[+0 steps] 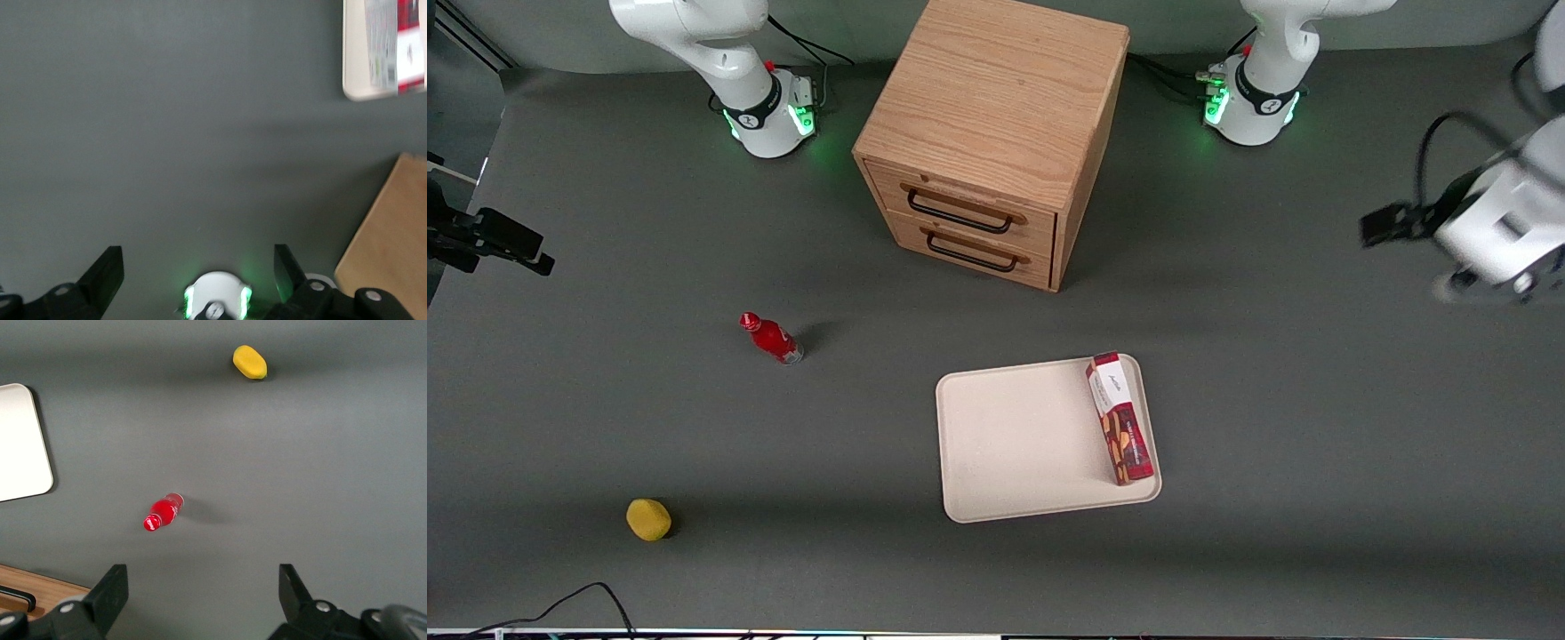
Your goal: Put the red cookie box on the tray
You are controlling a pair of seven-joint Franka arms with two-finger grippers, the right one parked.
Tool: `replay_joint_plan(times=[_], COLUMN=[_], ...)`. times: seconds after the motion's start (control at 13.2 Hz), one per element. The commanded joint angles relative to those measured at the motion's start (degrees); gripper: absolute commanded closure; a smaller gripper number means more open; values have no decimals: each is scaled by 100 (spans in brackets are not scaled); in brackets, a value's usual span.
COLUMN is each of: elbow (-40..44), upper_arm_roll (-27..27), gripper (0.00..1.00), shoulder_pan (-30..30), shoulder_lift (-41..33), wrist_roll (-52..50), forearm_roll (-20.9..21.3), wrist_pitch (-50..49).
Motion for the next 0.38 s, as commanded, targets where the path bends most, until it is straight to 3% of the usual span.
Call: replay_joint_plan(times=[0.0, 0.3], elbow=[-1033, -420], upper_arm_roll=[346, 390], gripper=[0, 0], shoulder_pan=[-76, -77], shoulder_lift=[-937, -772], wrist_roll=[486, 934], forearm_roll=[-140, 35], wrist_pitch=[108, -129])
